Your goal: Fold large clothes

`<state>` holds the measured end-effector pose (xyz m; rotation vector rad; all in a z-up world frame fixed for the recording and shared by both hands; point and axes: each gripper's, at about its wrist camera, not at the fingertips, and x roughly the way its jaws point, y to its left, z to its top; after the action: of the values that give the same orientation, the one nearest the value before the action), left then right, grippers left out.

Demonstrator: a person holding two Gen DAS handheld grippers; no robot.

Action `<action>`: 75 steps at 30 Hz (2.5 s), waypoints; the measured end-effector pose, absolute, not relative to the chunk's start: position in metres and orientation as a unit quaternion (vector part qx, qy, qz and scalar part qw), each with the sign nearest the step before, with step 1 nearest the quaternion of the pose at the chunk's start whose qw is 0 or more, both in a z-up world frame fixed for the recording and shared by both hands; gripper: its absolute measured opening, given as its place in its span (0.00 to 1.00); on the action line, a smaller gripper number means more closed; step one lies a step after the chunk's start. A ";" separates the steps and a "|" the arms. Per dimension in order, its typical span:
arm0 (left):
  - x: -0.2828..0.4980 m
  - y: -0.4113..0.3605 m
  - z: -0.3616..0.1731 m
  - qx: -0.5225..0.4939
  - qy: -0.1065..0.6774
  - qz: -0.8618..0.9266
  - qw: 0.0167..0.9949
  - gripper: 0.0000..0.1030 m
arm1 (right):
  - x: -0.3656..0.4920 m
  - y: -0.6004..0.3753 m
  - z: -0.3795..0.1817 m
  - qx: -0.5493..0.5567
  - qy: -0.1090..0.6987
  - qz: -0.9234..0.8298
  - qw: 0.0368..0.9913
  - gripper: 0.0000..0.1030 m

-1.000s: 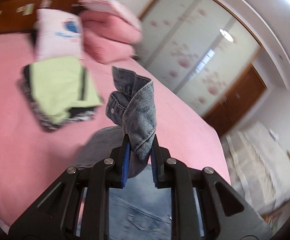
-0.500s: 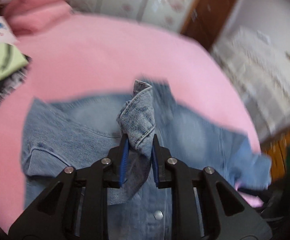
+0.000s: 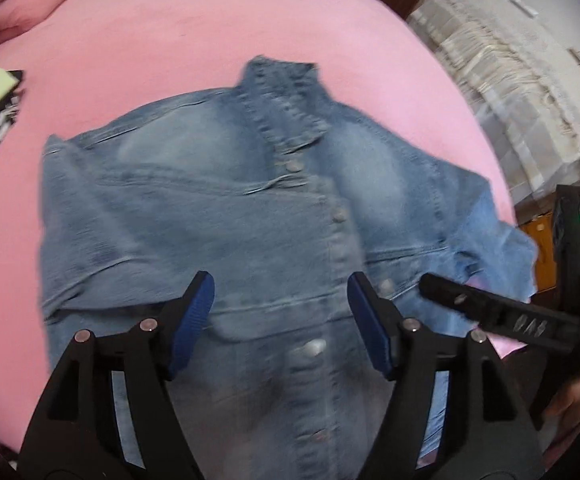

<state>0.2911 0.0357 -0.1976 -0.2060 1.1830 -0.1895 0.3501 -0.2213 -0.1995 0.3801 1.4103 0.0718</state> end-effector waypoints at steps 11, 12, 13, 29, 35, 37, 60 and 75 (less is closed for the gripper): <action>0.253 0.151 -0.228 -0.106 0.638 0.047 0.761 0.64 | 0.349 -0.188 -0.276 0.244 0.743 0.031 0.623 0.71; 0.250 0.160 -0.237 -0.103 0.653 0.060 0.748 0.64 | 0.350 -0.186 -0.284 0.251 0.745 0.027 0.617 0.70; 0.249 0.165 -0.243 -0.102 0.659 0.066 0.742 0.64 | 0.352 -0.185 -0.289 0.255 0.746 0.021 0.615 0.69; 0.248 0.261 -0.295 -0.177 0.633 0.157 0.737 0.64 | 0.366 -0.158 -0.272 0.184 0.706 0.021 0.684 0.23; 0.246 0.292 -0.288 -0.172 0.622 0.195 0.739 0.59 | 0.368 -0.166 -0.203 0.174 0.594 0.026 0.785 0.07; 0.245 0.298 -0.288 -0.191 0.624 0.184 0.735 0.54 | 0.376 -0.168 -0.185 0.154 0.573 0.030 0.804 0.07; 0.269 0.276 -0.288 -0.127 0.675 0.161 0.708 0.26 | 0.345 -0.223 -0.280 0.353 0.703 0.003 0.617 0.36; 0.248 0.292 -0.297 -0.147 0.679 0.169 0.700 0.26 | 0.354 -0.187 -0.306 0.391 0.684 -0.014 0.615 0.36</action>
<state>0.2476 0.2916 -0.2969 -0.3270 1.5121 0.3762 0.3540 -0.1875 -0.3059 0.9009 1.5760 -0.0321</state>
